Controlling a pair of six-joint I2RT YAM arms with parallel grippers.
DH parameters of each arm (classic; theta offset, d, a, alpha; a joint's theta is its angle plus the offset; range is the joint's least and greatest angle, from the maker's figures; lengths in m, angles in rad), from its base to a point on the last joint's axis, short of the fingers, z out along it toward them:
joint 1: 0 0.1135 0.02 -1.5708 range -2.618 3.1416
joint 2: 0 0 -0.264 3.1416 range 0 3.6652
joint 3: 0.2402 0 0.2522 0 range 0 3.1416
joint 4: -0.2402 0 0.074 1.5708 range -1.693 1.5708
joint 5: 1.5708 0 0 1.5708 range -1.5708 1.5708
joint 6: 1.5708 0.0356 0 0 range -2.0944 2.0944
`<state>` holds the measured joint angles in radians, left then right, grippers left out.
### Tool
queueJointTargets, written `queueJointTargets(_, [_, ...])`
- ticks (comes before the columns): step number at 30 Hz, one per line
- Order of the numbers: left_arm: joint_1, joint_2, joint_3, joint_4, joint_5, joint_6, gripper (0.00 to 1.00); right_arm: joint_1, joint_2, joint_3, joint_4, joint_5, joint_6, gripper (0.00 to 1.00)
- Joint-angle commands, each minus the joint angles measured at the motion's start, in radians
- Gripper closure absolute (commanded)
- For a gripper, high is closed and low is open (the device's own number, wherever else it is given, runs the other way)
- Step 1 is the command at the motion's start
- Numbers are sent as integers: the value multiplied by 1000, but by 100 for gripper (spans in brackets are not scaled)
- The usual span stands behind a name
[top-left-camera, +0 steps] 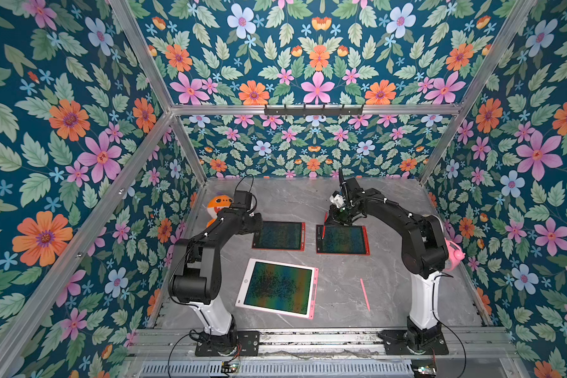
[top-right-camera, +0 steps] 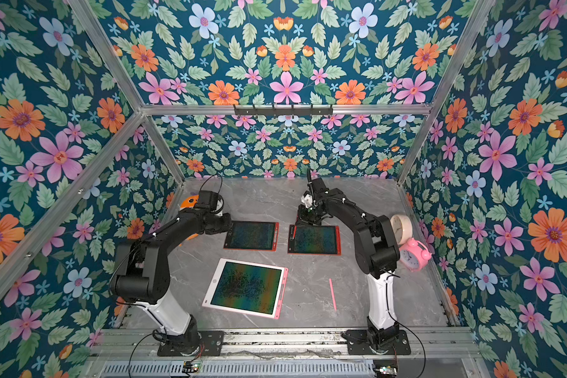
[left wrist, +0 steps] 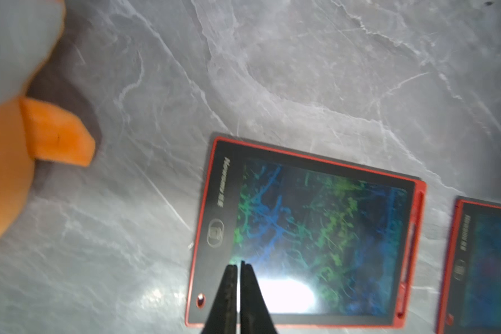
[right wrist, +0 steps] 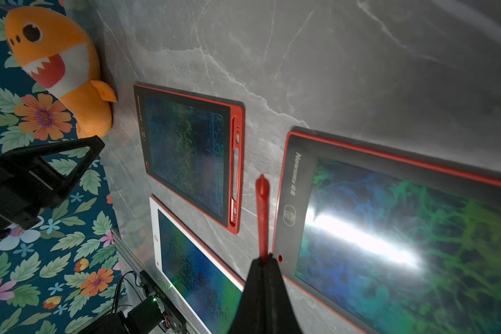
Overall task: Place the stylus back onto the writing tablet
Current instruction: Place the stylus on the writing tablet.
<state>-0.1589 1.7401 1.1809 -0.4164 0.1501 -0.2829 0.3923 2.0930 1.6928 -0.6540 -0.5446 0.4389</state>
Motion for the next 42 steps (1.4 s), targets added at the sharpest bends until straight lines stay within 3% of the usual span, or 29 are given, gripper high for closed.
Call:
queueJointTargets(1, [2, 25, 6, -13, -13, 29, 97, 10, 42, 44, -2, -58, 2, 100])
queueJointTargets(12, [1, 22, -82, 59, -24, -5, 100, 68, 148, 98, 54, -112, 59, 100])
queueJointTargets(42, [8, 86, -62, 74, -37, -38, 100, 126, 267, 194, 28, -105, 87, 100])
